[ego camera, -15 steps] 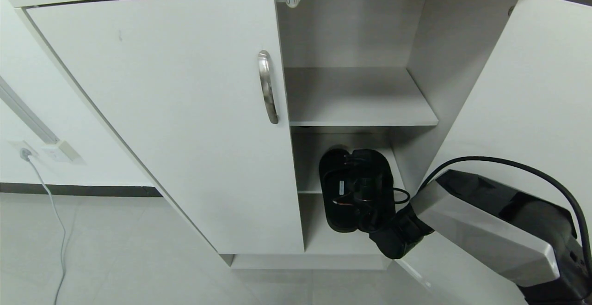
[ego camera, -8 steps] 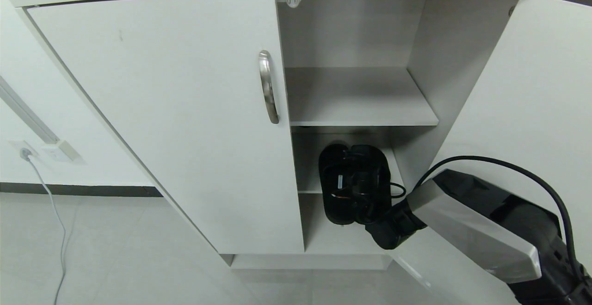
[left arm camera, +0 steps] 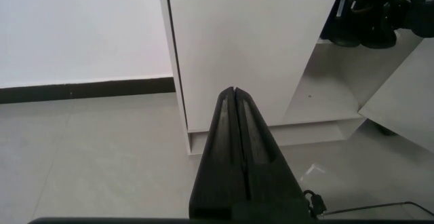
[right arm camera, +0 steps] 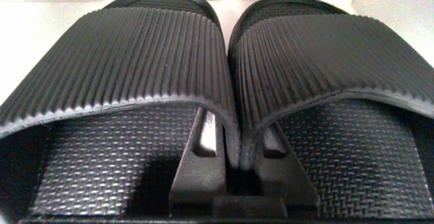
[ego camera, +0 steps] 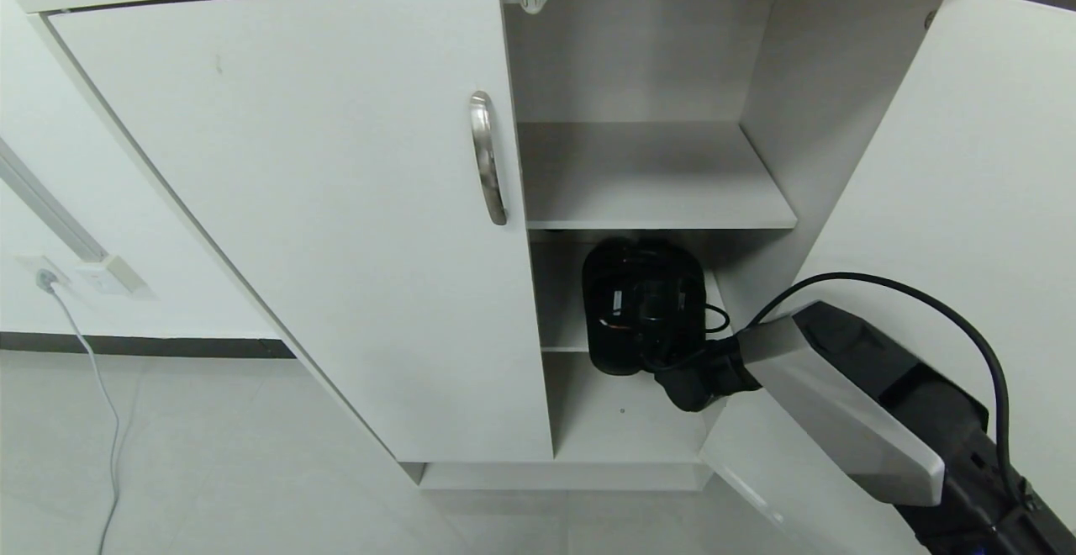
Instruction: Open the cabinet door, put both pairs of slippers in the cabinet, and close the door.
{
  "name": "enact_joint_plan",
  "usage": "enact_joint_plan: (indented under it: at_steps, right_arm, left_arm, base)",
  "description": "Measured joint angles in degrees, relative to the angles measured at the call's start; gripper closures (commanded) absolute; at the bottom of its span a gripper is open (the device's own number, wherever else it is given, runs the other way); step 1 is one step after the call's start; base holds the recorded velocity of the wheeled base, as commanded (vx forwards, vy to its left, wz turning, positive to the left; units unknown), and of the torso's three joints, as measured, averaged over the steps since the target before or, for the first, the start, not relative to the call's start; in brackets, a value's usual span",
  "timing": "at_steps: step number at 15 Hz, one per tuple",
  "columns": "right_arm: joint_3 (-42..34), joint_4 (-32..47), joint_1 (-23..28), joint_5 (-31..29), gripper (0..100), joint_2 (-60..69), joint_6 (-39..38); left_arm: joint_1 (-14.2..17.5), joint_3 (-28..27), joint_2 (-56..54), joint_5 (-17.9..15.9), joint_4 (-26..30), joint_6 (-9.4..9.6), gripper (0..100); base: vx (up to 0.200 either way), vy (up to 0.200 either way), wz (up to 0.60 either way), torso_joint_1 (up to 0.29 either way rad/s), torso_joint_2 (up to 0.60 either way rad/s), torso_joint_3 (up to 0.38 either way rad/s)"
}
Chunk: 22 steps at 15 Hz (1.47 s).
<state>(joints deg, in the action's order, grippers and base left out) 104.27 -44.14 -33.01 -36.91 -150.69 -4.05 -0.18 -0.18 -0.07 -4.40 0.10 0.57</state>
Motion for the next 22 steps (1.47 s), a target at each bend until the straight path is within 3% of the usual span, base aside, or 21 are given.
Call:
enact_joint_plan:
  at_steps: [3, 4, 8, 13, 19, 22]
  right_arm:
    - [4.96, 2.97, 0.63, 0.68, 100, -1.85, 0.00]
    - [5.90, 4.02, 0.68, 1.15, 0, -2.21, 0.00]
    - [7.45, 4.82, 0.79, 1.26, 0, -3.17, 0.00]
    - [-1.16, -0.20, 0.24, 1.04, 0, -0.28, -0.09]
    - [-19.43, -9.53, -1.77, 0.49, 0, 9.16, -0.09]
    - [-32.55, -14.70, -4.19, 0.44, 0, 15.21, -0.07]
  left_arm:
    - [0.00, 0.00, 0.00, 0.00, 0.00, 0.02, 100]
    - [0.00, 0.00, 0.00, 0.02, 0.00, 0.02, 100]
    - [0.00, 0.00, 0.00, 0.00, 0.00, 0.05, 100]
    - [0.00, 0.00, 0.00, 0.00, 0.00, 0.05, 100]
    - [0.02, 0.00, 0.00, 0.00, 0.00, -0.04, 100]
    - [0.02, 0.00, 0.00, 0.00, 0.00, -0.04, 100]
  base:
    - [0.000, 0.000, 0.00, 0.000, 0.00, 0.000]
    - [0.000, 0.000, 0.00, 0.000, 0.00, 0.000]
    - [0.000, 0.000, 0.00, 0.000, 0.00, 0.000]
    - [0.000, 0.000, 0.00, 0.000, 0.00, 0.000]
    - [0.000, 0.000, 0.00, 0.000, 0.00, 0.000]
    - [0.000, 0.000, 0.00, 0.000, 0.00, 0.000]
